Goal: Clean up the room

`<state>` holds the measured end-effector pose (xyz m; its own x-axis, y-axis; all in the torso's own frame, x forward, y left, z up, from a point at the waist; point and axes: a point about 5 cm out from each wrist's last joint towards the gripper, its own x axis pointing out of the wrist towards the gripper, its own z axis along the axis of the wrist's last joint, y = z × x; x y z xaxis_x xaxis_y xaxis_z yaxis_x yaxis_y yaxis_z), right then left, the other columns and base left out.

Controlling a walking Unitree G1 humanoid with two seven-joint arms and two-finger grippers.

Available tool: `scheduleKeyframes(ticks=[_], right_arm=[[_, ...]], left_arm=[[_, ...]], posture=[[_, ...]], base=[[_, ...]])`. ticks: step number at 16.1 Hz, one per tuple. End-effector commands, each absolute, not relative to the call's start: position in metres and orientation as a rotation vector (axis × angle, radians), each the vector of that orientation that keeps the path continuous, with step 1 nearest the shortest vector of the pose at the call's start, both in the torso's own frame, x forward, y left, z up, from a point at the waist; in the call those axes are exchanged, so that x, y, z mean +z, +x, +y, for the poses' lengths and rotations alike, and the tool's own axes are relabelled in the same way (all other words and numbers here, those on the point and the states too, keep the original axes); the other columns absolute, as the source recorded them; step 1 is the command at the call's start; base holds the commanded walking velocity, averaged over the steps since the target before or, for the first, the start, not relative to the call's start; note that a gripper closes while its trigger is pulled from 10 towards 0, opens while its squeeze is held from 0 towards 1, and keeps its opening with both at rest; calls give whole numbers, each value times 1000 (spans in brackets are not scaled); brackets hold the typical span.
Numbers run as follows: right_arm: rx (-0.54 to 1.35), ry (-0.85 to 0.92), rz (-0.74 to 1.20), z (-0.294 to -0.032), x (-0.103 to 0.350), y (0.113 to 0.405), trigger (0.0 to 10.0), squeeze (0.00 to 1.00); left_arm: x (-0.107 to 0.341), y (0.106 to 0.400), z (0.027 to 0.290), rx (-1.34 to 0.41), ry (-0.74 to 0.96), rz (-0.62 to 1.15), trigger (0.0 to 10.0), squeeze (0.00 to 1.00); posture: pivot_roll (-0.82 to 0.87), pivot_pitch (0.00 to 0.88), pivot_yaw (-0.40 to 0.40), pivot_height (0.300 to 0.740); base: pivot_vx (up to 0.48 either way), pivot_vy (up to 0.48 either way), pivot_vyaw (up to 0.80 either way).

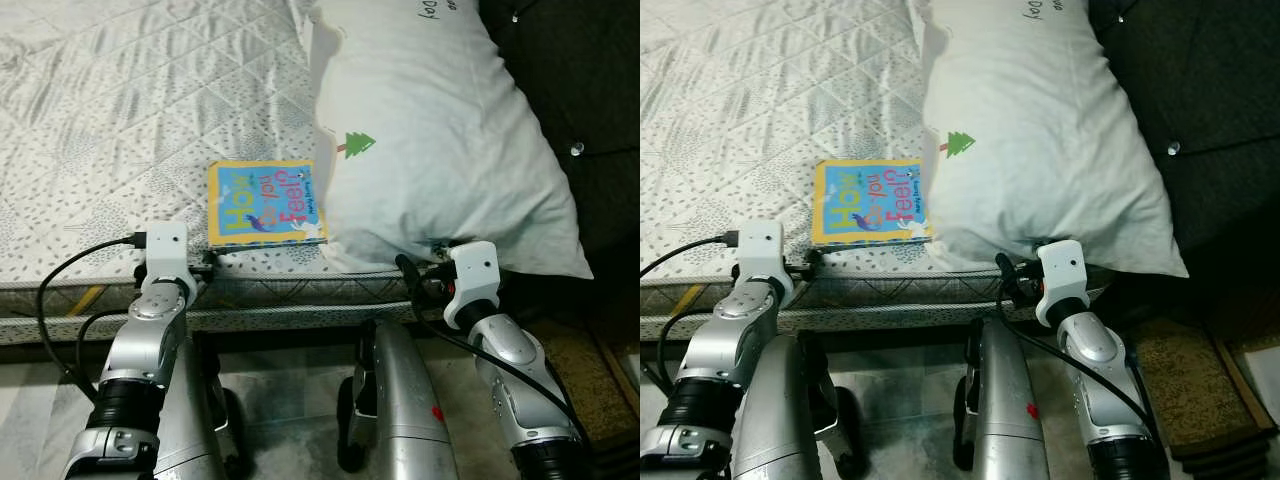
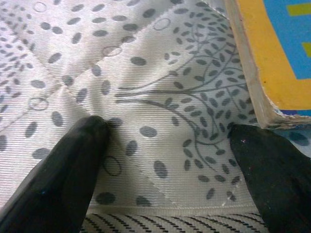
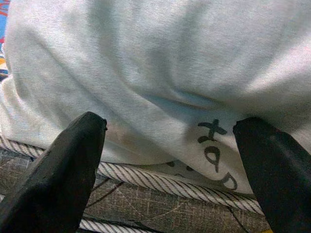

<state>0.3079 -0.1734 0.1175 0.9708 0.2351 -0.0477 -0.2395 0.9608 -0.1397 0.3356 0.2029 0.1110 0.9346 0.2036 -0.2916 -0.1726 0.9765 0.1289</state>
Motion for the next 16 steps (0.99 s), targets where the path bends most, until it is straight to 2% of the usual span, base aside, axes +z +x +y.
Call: scheduleKeyframes(ticks=[1,5,16], right_arm=[[239,-153,47,-176,113,305,10000,0],[241,-151,46,-175,112,306,10000,0],[240,-151,45,-175,112,306,10000,0]], left_arm=[[111,328,228,310,127,309,10000,0],[114,319,238,377,151,281,10000,0],[116,315,240,395,168,262,10000,0]], posture=[[-41,311,-74,528],[-34,305,-72,528],[-32,301,-69,528]], base=[[0,0,0],[0,0,0],[0,0,0]])
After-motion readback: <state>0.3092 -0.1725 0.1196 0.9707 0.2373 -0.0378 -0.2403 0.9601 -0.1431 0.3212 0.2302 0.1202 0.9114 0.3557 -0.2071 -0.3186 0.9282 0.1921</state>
